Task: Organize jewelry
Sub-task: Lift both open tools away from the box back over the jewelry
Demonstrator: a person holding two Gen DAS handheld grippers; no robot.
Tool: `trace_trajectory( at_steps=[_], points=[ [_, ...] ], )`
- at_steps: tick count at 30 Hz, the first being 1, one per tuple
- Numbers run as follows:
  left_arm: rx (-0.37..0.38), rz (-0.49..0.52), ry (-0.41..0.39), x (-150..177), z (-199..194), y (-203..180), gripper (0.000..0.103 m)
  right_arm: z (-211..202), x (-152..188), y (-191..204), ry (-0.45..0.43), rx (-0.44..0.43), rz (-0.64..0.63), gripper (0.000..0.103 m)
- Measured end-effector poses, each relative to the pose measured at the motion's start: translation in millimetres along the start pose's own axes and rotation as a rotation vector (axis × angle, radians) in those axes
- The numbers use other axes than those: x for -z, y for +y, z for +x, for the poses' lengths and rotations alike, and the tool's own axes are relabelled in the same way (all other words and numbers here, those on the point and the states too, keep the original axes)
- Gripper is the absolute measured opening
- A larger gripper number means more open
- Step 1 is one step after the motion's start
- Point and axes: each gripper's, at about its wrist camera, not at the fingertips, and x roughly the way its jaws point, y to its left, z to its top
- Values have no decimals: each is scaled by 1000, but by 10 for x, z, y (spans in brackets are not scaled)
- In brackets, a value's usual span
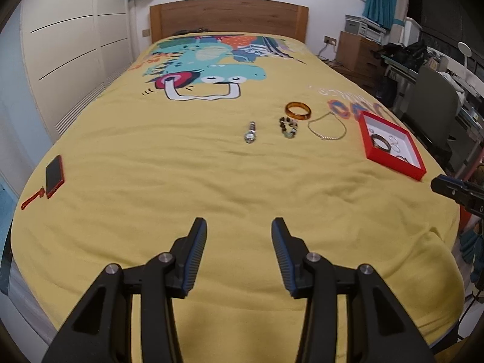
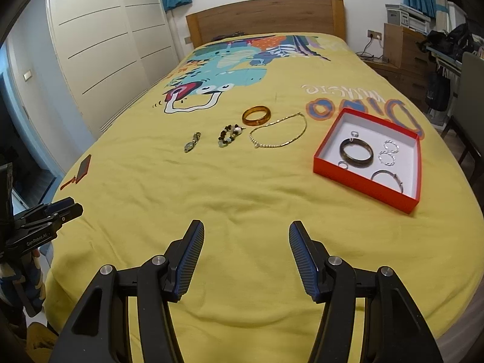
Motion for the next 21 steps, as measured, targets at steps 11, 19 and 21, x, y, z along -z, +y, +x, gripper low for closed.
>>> trace_trajectory(
  at_steps=[11,19,21],
  points=[
    [-21,-9,34,22,96,69,43,193,6,59,15,-50,1,58],
    [-33,-23,64,3,338,140,43,459,-31,36,48,-69,9,58],
    [-28,-27,75,-22,441,140,43,552,-49,17,62,-69,15,58]
  ],
)
